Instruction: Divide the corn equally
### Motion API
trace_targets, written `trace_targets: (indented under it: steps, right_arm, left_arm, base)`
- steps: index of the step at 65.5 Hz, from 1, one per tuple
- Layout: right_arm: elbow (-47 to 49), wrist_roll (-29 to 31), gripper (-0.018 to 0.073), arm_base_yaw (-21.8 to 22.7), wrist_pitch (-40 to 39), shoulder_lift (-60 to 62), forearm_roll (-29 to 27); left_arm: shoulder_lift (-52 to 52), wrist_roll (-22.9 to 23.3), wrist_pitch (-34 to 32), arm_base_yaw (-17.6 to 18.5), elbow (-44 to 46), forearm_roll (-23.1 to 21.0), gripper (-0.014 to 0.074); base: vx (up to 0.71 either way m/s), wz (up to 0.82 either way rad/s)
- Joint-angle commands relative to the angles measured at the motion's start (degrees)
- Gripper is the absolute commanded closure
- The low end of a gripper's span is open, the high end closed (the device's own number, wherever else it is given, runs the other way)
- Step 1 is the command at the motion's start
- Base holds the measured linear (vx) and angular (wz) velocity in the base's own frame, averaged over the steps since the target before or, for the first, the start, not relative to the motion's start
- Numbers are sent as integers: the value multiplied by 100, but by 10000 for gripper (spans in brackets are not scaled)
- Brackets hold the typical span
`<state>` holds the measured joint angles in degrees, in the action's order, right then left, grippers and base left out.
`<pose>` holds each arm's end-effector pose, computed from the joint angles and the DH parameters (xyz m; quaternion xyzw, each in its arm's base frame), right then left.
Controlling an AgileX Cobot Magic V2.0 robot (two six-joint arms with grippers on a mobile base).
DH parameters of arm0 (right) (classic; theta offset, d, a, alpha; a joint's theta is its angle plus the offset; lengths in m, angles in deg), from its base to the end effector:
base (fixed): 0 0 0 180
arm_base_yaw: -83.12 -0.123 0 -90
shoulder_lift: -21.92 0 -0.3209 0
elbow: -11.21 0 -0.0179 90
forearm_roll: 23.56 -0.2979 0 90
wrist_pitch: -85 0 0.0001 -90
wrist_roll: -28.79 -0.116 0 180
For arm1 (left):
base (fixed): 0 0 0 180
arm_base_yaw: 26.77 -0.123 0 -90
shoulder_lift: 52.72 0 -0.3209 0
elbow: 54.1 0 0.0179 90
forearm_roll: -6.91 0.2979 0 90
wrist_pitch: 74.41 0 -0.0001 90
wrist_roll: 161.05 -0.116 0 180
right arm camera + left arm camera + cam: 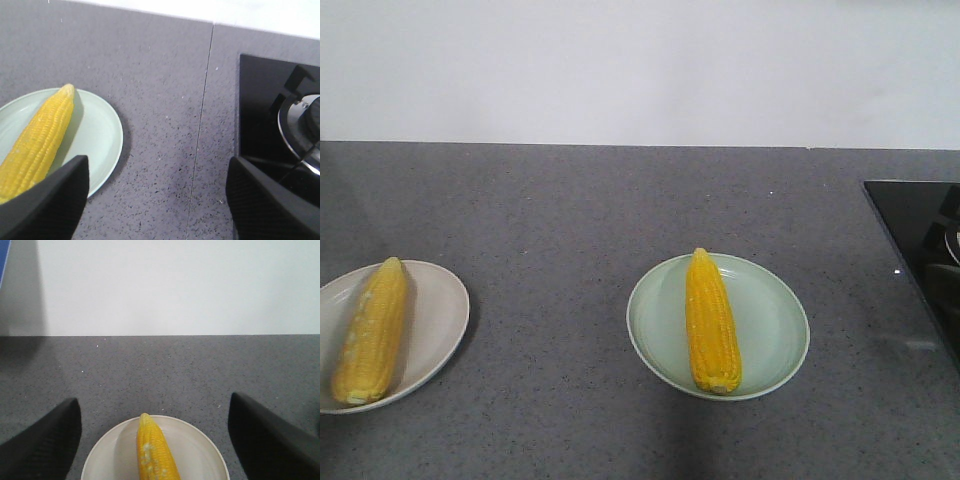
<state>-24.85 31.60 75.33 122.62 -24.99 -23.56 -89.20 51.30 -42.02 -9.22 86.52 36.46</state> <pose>0.1724 0.0236 0.3525 -0.0802 0.8649 0.0215 0.4951 0.1376 -0.0113 0.3753 -0.0073 0.7891 -0.0242 0.6137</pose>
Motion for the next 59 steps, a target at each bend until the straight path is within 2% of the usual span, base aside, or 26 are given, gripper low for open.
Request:
trace_targets:
  steps: [1,10,17,28,35,43,59]
  right_arm:
    - [-263,-59,36,26,-862,442,139]
    - [-532,-59,102,26,-1174,900,144]
    - [-546,-59,207,26,-1197,1080,208]
    - [-546,-38,425,26,-1191,1146,234]
    - [-546,-38,569,26,-1191,1146,234]
    - [-546,-38,570,26,-1191,1146,234]
    - [-546,-38,570,26,-1152,1146,229]
  left_arm:
    - [276,76,-468,2,-67,142,28]
    - [505,18,-432,2,-120,176,56]
    - [545,18,-438,2,-120,176,123]
    - [545,18,-432,2,-120,176,302]
    - [545,18,-377,2,-120,176,446]
    - [545,18,-225,2,-120,176,603]
    - [545,13,-119,2,-120,170,604]
  base:
    - [0,0]
    - [0,0]
    - [0,0]
    - [0,0]
    - [0,0]
    - [0,0]
    - [0,0]
